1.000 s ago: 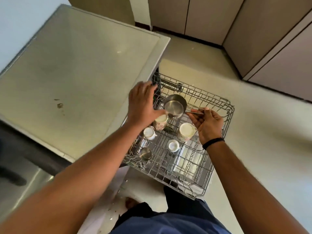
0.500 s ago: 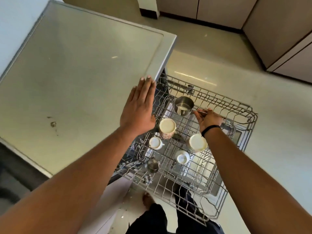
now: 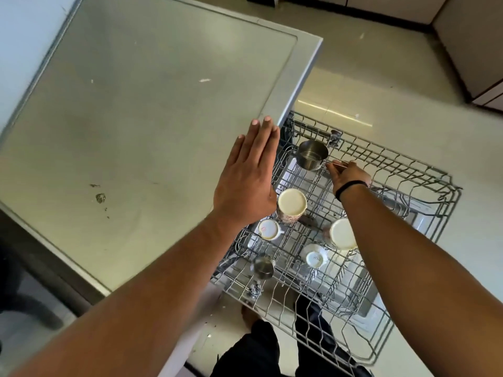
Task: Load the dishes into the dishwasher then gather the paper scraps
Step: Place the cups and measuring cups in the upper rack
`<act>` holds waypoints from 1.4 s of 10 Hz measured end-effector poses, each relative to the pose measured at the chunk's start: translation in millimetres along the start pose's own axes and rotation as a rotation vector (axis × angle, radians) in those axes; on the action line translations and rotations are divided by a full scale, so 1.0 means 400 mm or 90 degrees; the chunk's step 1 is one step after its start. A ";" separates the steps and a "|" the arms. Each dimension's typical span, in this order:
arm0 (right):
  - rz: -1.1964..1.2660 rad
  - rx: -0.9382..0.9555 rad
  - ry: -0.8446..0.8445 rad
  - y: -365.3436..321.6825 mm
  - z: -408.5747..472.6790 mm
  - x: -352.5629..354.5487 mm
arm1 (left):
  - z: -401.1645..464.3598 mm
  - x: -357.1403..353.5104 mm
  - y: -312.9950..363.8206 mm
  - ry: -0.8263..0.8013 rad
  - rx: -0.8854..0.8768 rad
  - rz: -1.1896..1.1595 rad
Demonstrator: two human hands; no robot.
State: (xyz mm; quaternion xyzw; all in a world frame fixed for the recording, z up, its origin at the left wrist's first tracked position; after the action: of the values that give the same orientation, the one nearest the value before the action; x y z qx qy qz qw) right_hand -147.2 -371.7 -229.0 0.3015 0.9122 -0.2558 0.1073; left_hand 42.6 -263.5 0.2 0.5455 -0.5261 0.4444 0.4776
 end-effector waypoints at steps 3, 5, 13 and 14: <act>-0.098 0.038 -0.007 -0.005 0.058 0.039 | 0.001 -0.001 -0.002 0.006 -0.004 -0.009; -0.060 0.014 0.046 -0.006 0.013 0.046 | 0.001 -0.002 -0.001 0.017 -0.005 -0.014; -0.295 0.000 -0.132 0.141 -0.598 0.064 | -0.116 -0.017 0.006 0.052 0.081 -0.213; -0.323 0.032 -0.161 0.167 -0.682 0.049 | -0.259 -0.031 -0.008 0.109 0.124 -0.254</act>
State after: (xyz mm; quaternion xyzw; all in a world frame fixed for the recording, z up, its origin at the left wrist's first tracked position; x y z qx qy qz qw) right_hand -133.5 -171.1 -31.7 0.0316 0.9313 -0.3326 0.1451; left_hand 47.1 -159.2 3.1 0.6429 -0.3201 0.4344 0.5437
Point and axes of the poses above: each hand's wrist, its own z-axis towards the middle knuckle, its own x-axis out of the back of the hand, y = z × x, the point moved 5 cm from there along z, towards the middle knuckle, and after that the axes turned 5 degrees about -y, right-handed, at the moved point
